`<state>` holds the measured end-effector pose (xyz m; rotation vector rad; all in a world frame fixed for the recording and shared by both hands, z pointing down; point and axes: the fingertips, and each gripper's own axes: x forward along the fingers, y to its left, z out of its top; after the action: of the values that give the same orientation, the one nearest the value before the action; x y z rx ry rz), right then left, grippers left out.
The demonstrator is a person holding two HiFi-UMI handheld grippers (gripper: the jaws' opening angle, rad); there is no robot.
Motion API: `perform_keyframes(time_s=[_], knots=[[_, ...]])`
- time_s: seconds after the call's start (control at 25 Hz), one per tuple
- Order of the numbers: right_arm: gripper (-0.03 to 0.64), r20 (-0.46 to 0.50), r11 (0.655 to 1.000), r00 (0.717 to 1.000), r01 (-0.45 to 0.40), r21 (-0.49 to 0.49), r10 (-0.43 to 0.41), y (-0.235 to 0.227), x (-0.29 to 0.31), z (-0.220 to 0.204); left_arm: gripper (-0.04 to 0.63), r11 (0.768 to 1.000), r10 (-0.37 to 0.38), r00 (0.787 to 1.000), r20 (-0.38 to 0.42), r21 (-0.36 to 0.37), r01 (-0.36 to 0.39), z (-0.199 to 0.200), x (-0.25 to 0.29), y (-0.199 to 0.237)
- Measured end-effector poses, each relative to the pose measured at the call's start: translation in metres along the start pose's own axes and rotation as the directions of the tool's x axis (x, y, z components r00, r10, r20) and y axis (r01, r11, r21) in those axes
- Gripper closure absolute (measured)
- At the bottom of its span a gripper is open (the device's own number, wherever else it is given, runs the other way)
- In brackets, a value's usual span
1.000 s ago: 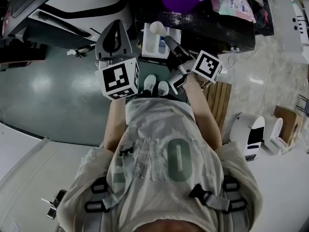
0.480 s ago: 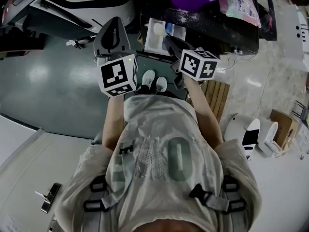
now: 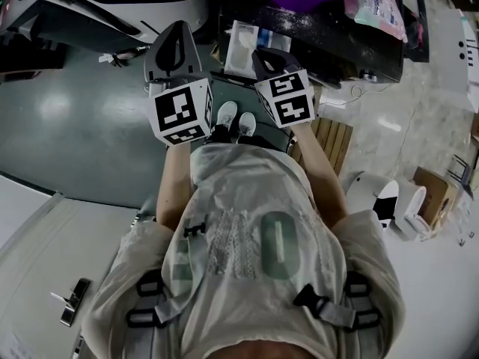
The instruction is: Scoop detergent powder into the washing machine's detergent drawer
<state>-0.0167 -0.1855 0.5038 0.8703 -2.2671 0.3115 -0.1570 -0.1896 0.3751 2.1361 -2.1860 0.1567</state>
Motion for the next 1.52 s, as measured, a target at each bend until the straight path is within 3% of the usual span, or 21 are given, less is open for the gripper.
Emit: perform_keyframes(time_s=[0.16,0.28,0.36,0.48,0.56,0.64,0.72,0.88,1.44,1.52], knots=[[0.607,-0.041,0.966,0.995,0.075,-0.249,-0.087,0.001,0.004,-0.005,0.575,1.000,0.006,1.000,-0.012,-0.008,-0.006,-0.006,-0.001,0.003],[0.607,-0.048,0.882,0.989,0.103,-0.459,-0.140,0.006,0.008,-0.007,0.575,1.000,0.014,1.000,-0.020,-0.014,-0.014,-0.012,-0.002,0.006],[0.607,-0.042,0.785,0.983,0.118,-0.608,-0.181,0.009,0.010,-0.010,0.575,1.000,0.020,0.999,-0.027,-0.019,-0.021,-0.016,-0.004,0.007],[0.607,-0.014,0.589,0.968,0.141,-0.796,-0.251,0.008,0.014,-0.012,0.575,0.999,0.030,0.999,-0.034,-0.026,-0.031,-0.020,-0.005,0.009],[0.606,0.012,0.474,0.960,0.148,-0.868,-0.278,0.007,0.015,-0.012,0.575,0.999,0.034,0.999,-0.034,-0.030,-0.035,-0.021,-0.006,0.009],[0.606,0.024,0.411,0.957,0.148,-0.899,-0.290,0.007,0.016,-0.013,0.575,0.999,0.037,0.999,-0.034,-0.033,-0.038,-0.021,-0.007,0.009],[0.607,0.028,0.393,0.956,0.147,-0.908,-0.292,0.006,0.017,-0.015,0.575,0.999,0.038,0.999,-0.036,-0.035,-0.039,-0.022,-0.008,0.008],[0.606,0.033,0.405,0.958,0.151,-0.902,-0.285,0.007,0.016,-0.017,0.575,0.999,0.037,0.998,-0.042,-0.037,-0.038,-0.025,-0.010,0.007],[0.606,0.055,0.369,0.959,0.160,-0.916,-0.279,0.006,0.007,-0.005,0.575,0.999,0.027,0.999,-0.038,-0.031,-0.028,-0.022,-0.012,0.000],[0.606,0.065,0.376,0.960,0.169,-0.911,-0.274,0.006,0.006,-0.003,0.575,0.999,0.026,0.999,-0.038,-0.031,-0.027,-0.022,-0.012,-0.001]])
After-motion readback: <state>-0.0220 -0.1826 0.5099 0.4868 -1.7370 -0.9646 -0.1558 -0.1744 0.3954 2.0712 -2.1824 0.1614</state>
